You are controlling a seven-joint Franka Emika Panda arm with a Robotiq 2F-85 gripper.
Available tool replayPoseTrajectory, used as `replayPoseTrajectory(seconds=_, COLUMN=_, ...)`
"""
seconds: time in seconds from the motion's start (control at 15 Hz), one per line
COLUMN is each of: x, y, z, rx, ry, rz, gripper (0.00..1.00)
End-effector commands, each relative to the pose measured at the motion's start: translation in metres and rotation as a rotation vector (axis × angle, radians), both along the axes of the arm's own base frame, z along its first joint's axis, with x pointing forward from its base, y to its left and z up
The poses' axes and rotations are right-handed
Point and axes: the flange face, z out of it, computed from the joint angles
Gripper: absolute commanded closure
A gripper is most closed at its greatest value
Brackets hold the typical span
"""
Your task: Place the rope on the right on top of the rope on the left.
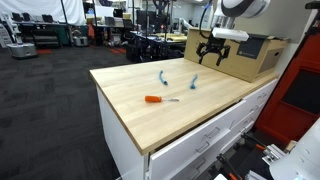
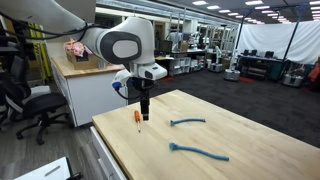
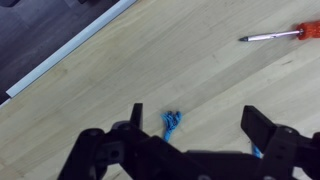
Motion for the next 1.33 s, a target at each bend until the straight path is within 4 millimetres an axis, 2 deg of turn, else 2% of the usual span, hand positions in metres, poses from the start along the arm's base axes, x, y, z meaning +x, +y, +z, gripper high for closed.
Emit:
replayPoseTrajectory(seconds=0.0, x=0.000, y=0.000, z=0.000, rx=0.000, ry=0.001, rz=0.000, gripper=0.00)
replayPoseTrajectory(seconds=0.6, x=0.000, y=0.000, z=0.000, rx=0.000, ry=0.001, rz=0.000, gripper=0.00)
replayPoseTrajectory(seconds=0.87, x=0.032, y=-0.017, z=-0.013, rx=-0.003, ry=0.030, rz=0.037, gripper=0.00)
replayPoseTrajectory(seconds=1.07, x=0.060, y=-0.039, z=-0.020, rx=-0.017, ry=0.024, rz=0.027, gripper=0.00)
replayPoseTrajectory(seconds=1.27, x=0.092, y=-0.056, z=-0.037, rx=-0.022, ry=0.062, rz=0.045, gripper=0.00)
